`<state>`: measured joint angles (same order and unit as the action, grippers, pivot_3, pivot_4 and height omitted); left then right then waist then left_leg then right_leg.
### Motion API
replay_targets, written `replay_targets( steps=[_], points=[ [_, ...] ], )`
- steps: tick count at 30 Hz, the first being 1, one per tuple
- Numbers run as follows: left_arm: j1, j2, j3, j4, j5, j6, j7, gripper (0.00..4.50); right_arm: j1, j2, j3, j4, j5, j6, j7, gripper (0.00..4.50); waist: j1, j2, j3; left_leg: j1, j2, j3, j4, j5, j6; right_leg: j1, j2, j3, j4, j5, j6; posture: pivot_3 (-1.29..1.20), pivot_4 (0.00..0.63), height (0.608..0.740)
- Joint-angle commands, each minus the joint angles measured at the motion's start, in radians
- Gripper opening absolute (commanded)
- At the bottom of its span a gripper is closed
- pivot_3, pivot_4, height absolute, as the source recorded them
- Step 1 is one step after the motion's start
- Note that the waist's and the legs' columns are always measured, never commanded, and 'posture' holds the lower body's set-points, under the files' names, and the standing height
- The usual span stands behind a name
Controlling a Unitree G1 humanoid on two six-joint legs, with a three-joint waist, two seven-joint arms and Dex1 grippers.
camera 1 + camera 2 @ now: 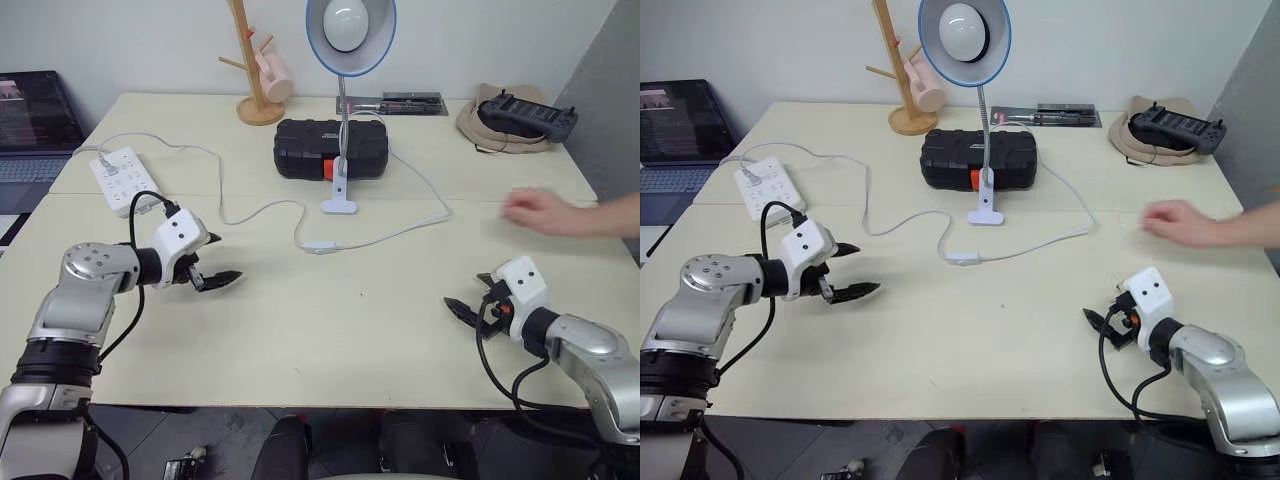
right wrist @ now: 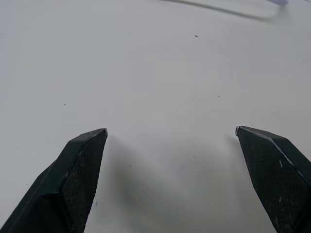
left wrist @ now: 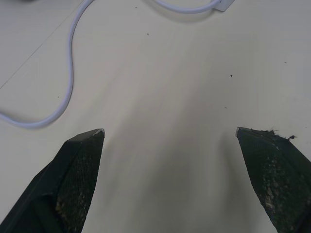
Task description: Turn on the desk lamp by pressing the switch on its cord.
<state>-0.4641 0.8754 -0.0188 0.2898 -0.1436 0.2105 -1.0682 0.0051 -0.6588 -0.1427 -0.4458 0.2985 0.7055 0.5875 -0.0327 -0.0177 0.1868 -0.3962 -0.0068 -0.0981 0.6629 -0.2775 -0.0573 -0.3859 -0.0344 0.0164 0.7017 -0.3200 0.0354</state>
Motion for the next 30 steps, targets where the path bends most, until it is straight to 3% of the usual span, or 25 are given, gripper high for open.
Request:
replay_targets(
  steps=[1, 10, 15, 19, 23, 30],
  points=[
    [-0.047, 0.015, 0.028, 0.013, -0.011, 0.011, -0.011, 4.50, -0.076, -0.056, -0.001, -0.004, 0.026, -0.035, 0.077, 4.45, 0.000, 0.000, 0.000, 0.000, 0.000, 0.000, 0.000, 0.000, 0.000, 0.000, 0.000, 0.000, 0.000, 0.000, 0.000, 0.00, 0.150, 0.740],
    [-0.045, 0.027, 0.049, -0.016, -0.034, 0.045, -0.036, 4.50, -0.224, -0.093, 0.067, 0.089, 0.024, -0.061, 0.164, 4.45, 0.000, -0.001, 0.000, 0.000, 0.000, 0.001, 0.000, 0.000, 0.000, 0.000, 0.000, 0.000, 0.000, 0.000, 0.000, 0.00, 0.150, 0.740],
    [-0.068, -0.021, 0.172, -0.098, -0.215, 0.293, 0.006, 4.50, -0.316, -0.074, 0.146, 0.150, 0.018, -0.081, 0.211, 4.45, -0.002, -0.001, 0.000, 0.000, 0.001, 0.000, 0.001, 0.000, 0.000, 0.000, 0.000, -0.001, 0.001, 0.000, 0.000, 0.00, 0.150, 0.740],
    [-0.029, -0.072, 0.311, -0.212, -0.407, 0.555, 0.083, 4.50, -0.468, -0.002, 0.266, 0.275, -0.001, -0.117, 0.277, 4.45, -0.007, -0.001, 0.000, 0.000, 0.001, -0.002, 0.002, 0.000, 0.000, 0.000, 0.000, -0.001, 0.002, 0.000, 0.000, 0.00, 0.150, 0.740],
    [0.078, -0.085, 0.318, -0.309, -0.431, 0.597, 0.112, 4.50, -0.601, 0.061, 0.372, 0.429, -0.068, -0.211, 0.335, 4.45, -0.029, -0.001, -0.001, 0.003, 0.001, -0.003, 0.001, 0.000, 0.000, 0.000, -0.002, 0.001, 0.003, 0.000, 0.000, 0.00, 0.150, 0.740],
    [0.161, -0.106, 0.332, -0.433, -0.466, 0.621, 0.174, 4.50, -0.773, 0.212, 0.474, 0.755, -0.169, -0.413, 0.395, 4.45, -0.023, -0.001, -0.001, 0.002, 0.001, -0.004, 0.002, 0.001, -0.001, -0.001, -0.002, 0.000, 0.004, 0.000, 0.000, 0.00, 0.150, 0.740]
  ],
)
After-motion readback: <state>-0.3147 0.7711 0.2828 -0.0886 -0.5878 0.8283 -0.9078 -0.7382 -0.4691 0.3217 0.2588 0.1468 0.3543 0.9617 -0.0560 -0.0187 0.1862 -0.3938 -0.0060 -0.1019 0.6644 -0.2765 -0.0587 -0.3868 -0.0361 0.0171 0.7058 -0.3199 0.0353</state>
